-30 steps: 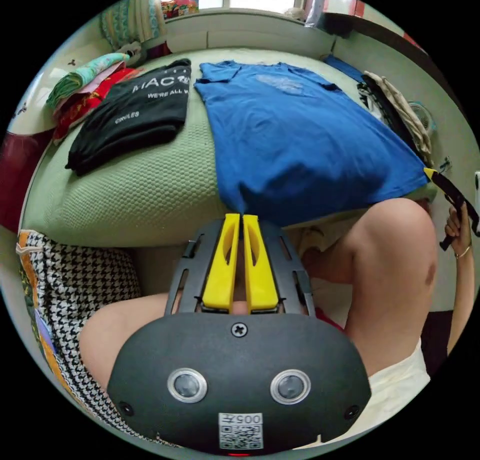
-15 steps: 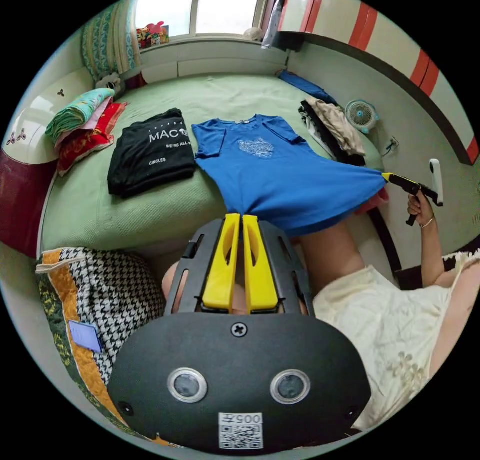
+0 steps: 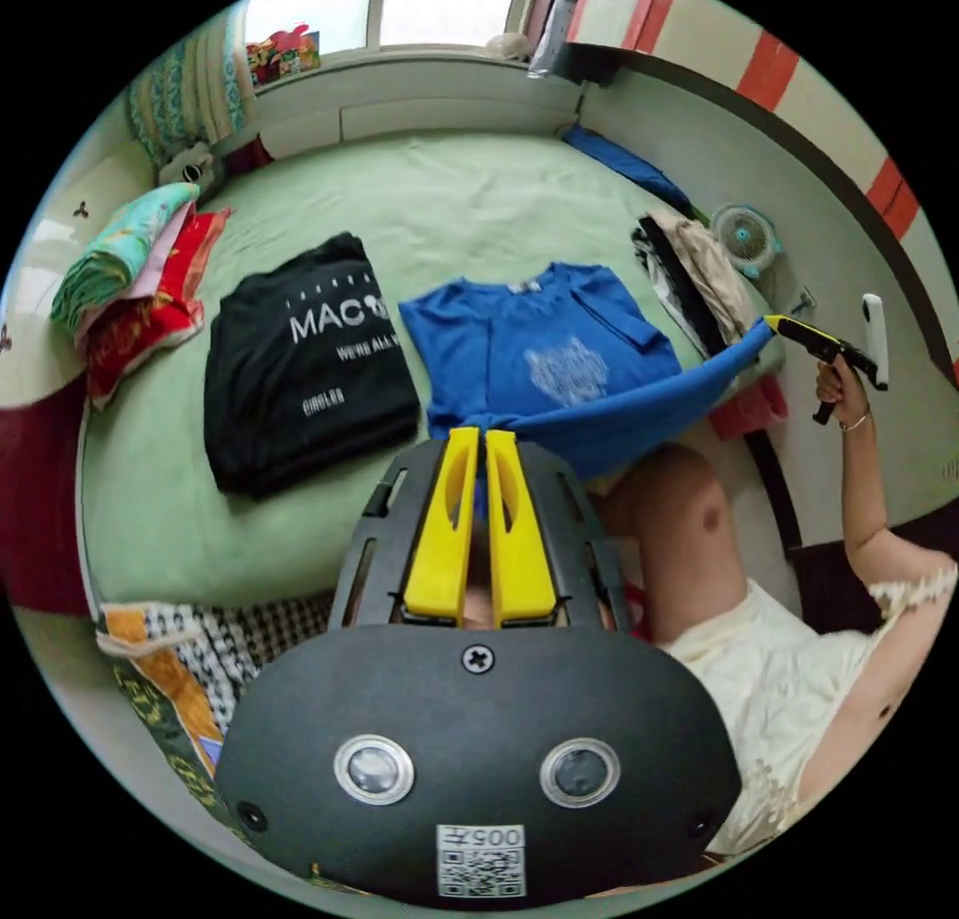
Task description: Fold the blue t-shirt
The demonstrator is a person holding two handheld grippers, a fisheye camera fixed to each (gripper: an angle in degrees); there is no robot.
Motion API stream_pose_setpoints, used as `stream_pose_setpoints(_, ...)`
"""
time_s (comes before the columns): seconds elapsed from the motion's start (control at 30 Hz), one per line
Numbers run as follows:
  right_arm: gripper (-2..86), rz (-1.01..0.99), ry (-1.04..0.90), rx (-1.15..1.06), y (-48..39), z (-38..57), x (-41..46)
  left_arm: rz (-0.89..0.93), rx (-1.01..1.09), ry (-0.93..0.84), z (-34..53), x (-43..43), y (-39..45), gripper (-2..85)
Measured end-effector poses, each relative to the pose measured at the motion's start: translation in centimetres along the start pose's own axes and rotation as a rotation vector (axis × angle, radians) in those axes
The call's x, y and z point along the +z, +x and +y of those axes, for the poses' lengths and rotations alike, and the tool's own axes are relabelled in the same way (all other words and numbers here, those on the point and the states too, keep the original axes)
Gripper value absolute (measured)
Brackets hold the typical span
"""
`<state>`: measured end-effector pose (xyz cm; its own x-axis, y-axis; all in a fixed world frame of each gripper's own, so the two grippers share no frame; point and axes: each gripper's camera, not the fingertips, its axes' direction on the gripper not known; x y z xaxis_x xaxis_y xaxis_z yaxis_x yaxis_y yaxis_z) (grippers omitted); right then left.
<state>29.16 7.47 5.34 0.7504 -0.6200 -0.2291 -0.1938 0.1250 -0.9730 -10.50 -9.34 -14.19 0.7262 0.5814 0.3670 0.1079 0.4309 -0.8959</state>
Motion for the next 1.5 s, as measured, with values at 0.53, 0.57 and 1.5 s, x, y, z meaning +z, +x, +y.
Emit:
stream_pose_setpoints(0.53, 10.1, -0.053, -0.290, 0.007, 3.5, -8.5, 16.9, 0.181, -0.113, -0.166, -8.0, 14.0, -2.0, 12.7)
stream_pose_setpoints(0.57, 9.8, -0.083, -0.306, 0.013, 3.6, -7.1, 17.2, 0.192, -0.103, -0.191, -7.2, 15.0, -1.0, 12.4)
stream_pose_setpoints(1.5, -0.5, -0.023, -0.107, 0.051, 8.2, -0.3, 14.1, 0.045, 0.309, -0.060, -14.0, 19.4, 30.3, 12.8)
